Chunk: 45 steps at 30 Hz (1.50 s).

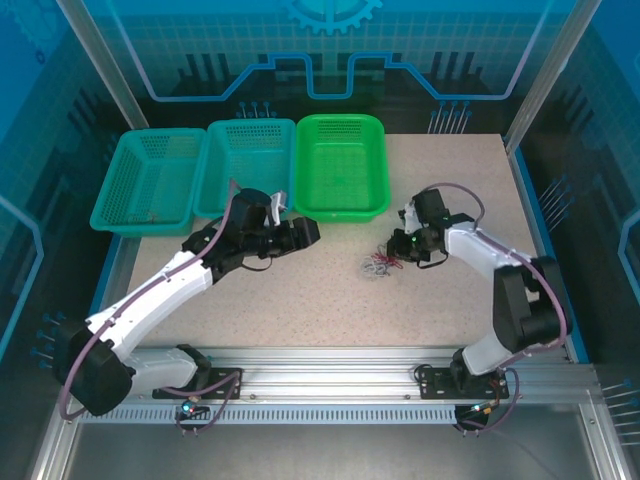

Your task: Untangle the cables

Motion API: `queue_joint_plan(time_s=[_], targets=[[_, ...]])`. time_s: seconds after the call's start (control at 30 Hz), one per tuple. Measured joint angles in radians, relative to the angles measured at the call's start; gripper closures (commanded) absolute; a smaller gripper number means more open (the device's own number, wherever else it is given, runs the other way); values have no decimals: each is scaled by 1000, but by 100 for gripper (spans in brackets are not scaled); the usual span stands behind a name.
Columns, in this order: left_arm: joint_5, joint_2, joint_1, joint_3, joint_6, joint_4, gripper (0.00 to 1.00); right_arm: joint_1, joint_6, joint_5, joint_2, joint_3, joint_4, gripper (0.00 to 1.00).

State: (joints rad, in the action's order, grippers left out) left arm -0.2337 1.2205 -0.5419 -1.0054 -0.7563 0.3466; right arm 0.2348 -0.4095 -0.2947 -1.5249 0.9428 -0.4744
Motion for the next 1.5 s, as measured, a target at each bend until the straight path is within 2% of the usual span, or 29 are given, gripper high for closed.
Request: queue_joint_plan(time_s=[0.17, 0.23, 0.47, 0.63, 0.67, 0.77, 1.0, 1.2, 1.27, 1.43, 1.47, 1.5], targets=[[-67, 47, 20, -102, 40, 7, 37, 9, 80, -198, 140, 5, 70, 95], [-103, 67, 24, -148, 60, 6, 41, 29, 101, -258, 177, 13, 97, 95], [-219, 145, 26, -215, 47, -28, 56, 97, 139, -366, 219, 70, 145, 95], [-249, 185, 8, -207, -1, -78, 79, 119, 142, -396, 218, 109, 159, 95], [-256, 186, 5, -198, -10, -99, 81, 120, 142, -397, 218, 116, 161, 95], [-272, 185, 2, -155, -32, -167, 80, 122, 140, -397, 214, 132, 163, 95], [-314, 186, 2, -84, -74, -252, 57, 125, 129, -399, 195, 146, 169, 94], [-364, 186, -13, -70, -111, -354, 53, 129, 119, -402, 180, 157, 171, 94], [-375, 186, -18, -61, -123, -382, 58, 132, 115, -402, 174, 161, 176, 94], [-372, 188, -18, -46, -139, -389, 94, 139, 103, -400, 171, 164, 188, 94], [-365, 188, -18, -42, -136, -382, 100, 139, 103, -396, 171, 164, 188, 94], [-356, 188, -16, -36, -135, -381, 100, 139, 103, -389, 171, 164, 185, 94]])
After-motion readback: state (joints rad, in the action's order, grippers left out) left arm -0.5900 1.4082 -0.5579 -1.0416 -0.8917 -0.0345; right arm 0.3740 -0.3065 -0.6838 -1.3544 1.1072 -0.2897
